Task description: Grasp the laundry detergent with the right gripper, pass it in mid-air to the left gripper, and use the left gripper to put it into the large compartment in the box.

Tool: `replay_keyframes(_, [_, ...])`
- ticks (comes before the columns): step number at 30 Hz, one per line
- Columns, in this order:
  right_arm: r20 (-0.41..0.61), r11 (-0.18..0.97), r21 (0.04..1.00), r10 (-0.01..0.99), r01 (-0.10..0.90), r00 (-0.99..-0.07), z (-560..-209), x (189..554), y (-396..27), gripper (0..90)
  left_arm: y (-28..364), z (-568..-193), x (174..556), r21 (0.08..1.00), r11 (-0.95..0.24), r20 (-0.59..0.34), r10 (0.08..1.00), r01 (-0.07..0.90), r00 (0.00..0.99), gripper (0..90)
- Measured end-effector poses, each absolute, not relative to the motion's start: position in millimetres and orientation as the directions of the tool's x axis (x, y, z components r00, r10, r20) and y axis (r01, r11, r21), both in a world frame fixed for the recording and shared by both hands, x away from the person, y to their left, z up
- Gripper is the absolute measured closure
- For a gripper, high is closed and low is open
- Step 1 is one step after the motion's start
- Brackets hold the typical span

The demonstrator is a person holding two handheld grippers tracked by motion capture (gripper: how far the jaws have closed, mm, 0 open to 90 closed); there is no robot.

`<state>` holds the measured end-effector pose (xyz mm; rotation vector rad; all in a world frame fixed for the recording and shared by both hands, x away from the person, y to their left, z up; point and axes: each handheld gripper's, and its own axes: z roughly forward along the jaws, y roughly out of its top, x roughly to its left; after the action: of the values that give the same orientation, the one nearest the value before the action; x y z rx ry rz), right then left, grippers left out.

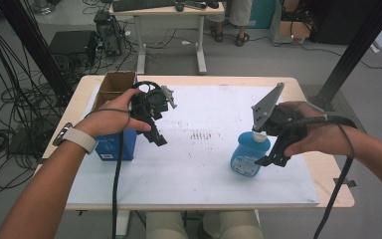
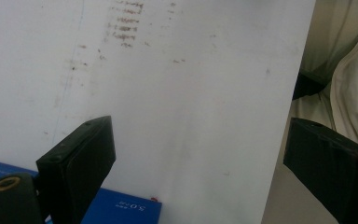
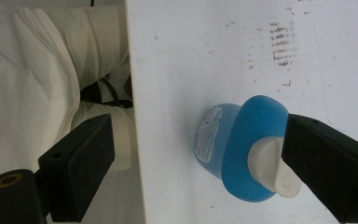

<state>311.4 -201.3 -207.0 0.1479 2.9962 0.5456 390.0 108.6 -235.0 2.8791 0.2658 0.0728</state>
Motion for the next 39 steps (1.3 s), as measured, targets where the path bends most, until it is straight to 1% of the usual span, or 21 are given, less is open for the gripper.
replay_keyframes(14, [-0.080, 0.926, 0.366, 0.126, 0.088, -0.989, -201, 313, -201, 7.7, 109, -233, 390, 0.245, -0.953, 0.023, 0.192, 0.181, 0.981, 9.2])
replay_keyframes(23, [-0.104, 0.921, 0.379, 0.137, 0.088, -0.985, -193, 315, -203, 8.4, 108, -235, 393, 0.248, -0.952, 0.022, 0.188, 0.177, 0.982, 9.2])
replay_keyframes(38, [-0.137, 0.912, 0.389, 0.194, 0.127, -0.971, -185, 321, -208, 7.4, 109, -234, 392, 0.242, -0.952, 0.024, 0.199, 0.188, 0.980, 9.2])
replay_keyframes(39, [-0.138, 0.912, 0.386, 0.203, 0.137, -0.969, -184, 322, -209, 7.1, 109, -235, 392, 0.260, -0.947, 0.020, 0.201, 0.189, 0.979, 9.2])
